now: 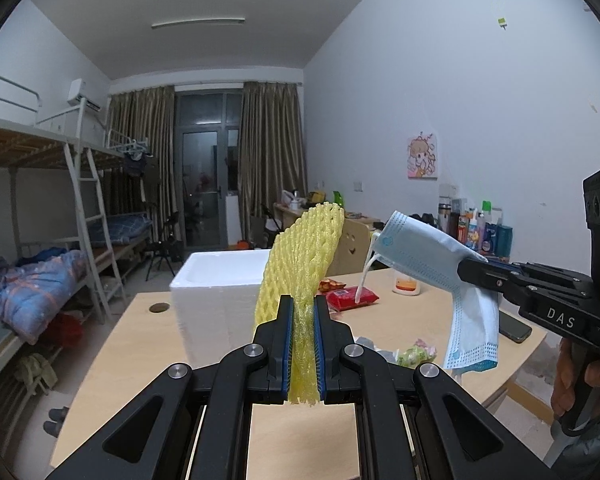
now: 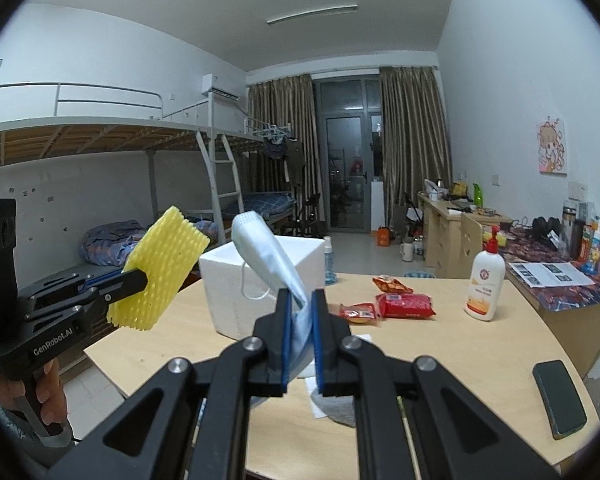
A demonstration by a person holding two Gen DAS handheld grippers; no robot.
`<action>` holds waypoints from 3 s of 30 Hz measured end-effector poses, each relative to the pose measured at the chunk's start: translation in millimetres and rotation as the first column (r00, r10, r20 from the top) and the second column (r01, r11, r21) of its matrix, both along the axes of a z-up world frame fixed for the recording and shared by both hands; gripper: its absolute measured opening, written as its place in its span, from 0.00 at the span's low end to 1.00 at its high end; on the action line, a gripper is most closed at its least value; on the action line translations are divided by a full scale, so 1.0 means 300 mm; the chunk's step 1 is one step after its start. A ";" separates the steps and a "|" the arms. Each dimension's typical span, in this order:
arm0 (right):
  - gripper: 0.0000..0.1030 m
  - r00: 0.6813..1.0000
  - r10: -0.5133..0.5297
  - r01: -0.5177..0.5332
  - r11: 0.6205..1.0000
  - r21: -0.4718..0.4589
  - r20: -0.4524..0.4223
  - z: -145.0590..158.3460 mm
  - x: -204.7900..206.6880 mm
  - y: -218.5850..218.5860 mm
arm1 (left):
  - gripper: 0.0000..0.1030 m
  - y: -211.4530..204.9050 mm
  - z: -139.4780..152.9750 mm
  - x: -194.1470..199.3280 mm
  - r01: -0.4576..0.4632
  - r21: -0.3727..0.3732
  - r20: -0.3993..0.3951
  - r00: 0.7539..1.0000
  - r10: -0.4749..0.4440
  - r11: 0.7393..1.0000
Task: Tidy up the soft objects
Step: 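Lift the yellow net and blue mask and carry both over the white foam box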
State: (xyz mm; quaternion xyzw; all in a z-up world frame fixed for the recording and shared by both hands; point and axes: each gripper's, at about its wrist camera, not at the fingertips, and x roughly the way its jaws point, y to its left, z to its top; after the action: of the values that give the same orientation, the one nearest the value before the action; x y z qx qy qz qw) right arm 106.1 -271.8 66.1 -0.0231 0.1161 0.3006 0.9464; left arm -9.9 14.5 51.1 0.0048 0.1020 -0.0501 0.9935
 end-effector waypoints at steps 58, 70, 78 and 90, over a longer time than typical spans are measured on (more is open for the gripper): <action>0.12 0.991 0.131 -0.132 0.991 -0.016 -0.039 0.098 0.277 0.309 | 0.09 0.273 0.089 0.328 -0.147 -0.004 -0.068 0.987 0.147 0.989; 0.12 0.990 0.130 -0.131 0.991 -0.014 -0.059 0.122 0.371 0.359 | 0.10 0.296 0.114 0.462 -0.129 0.012 -0.097 0.987 0.129 0.992; 0.12 0.990 0.129 -0.130 0.991 -0.015 -0.053 0.153 0.421 0.386 | 0.09 0.310 0.148 0.559 -0.117 0.008 -0.097 0.988 0.117 0.993; 0.12 0.991 0.121 -0.122 0.992 -0.022 -0.066 0.150 0.492 0.424 | 0.09 0.331 0.155 0.701 -0.093 0.002 -0.116 0.989 0.092 0.996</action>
State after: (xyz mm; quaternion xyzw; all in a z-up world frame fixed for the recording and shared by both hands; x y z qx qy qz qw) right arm 253.5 -144.8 111.2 -0.0328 0.1488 0.3567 0.9217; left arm 200.3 113.9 97.7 -0.0043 0.1597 -0.0044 0.9871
